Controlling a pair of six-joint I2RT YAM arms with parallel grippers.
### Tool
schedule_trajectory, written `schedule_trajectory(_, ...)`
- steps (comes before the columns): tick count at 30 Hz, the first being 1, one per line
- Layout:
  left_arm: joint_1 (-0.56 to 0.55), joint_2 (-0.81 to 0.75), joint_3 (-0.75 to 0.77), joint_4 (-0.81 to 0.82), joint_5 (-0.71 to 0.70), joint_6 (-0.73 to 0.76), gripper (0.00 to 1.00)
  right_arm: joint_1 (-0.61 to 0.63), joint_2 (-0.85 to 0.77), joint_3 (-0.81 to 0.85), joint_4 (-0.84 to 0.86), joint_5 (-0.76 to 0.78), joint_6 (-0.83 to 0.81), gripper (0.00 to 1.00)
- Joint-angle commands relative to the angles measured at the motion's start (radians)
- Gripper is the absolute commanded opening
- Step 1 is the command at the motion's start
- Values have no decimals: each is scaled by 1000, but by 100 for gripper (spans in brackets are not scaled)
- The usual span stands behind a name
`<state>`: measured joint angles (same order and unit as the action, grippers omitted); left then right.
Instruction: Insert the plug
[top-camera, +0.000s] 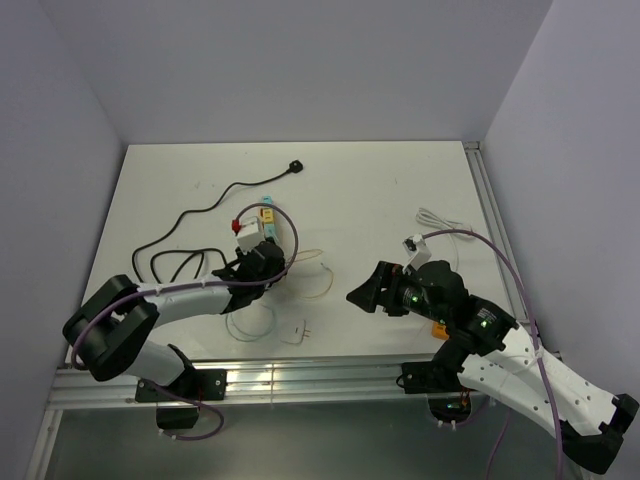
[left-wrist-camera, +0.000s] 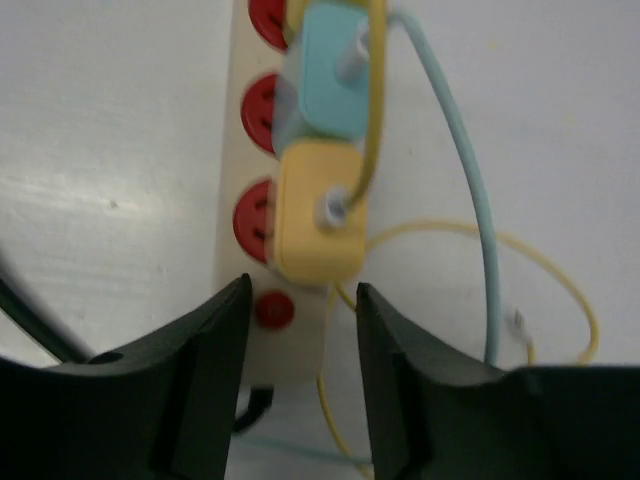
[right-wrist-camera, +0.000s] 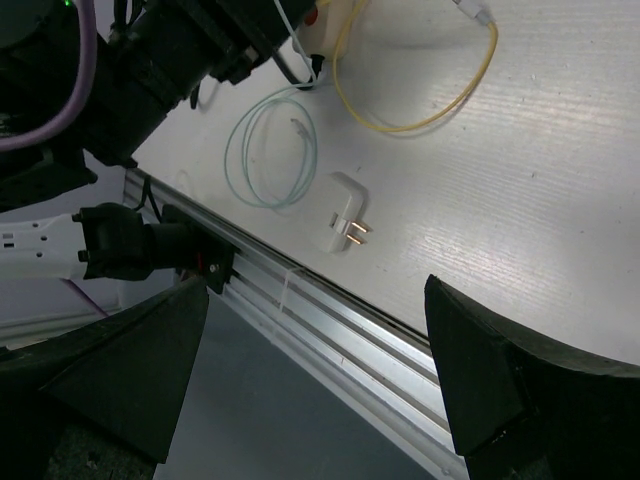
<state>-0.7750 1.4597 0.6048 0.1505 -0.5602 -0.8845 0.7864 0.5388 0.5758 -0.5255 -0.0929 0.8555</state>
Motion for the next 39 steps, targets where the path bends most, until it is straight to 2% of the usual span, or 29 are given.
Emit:
schedule_trajectory(1,-41,-19,-27,-331,119,-16,54,-6,1,21,27,16,-4,95)
schedule_trajectory(5,-40,-76,19,-373,100,42,63,-6,16,30,36,10,-6,95)
schedule_trajectory(11,-40,-242,68,-498,74,61,69,-6,26,36,36,19,-9,95)
schedule_trajectory(15,-38,-332,107,-649,43,45,71,-4,35,30,47,22,-7,95)
schedule_trajectory(18,-29,-380,133,-701,63,55,70,-6,49,32,51,30,-7,95)
schedule_trajectory(25,0,-487,191,-808,98,76,76,-6,61,56,22,91,-44,98)
schedule_trajectory(33,6,-725,200,-706,161,117,80,-6,107,91,-31,238,-72,100)
schedule_trajectory(39,6,-765,194,-594,278,177,83,-6,161,70,22,335,-53,100)
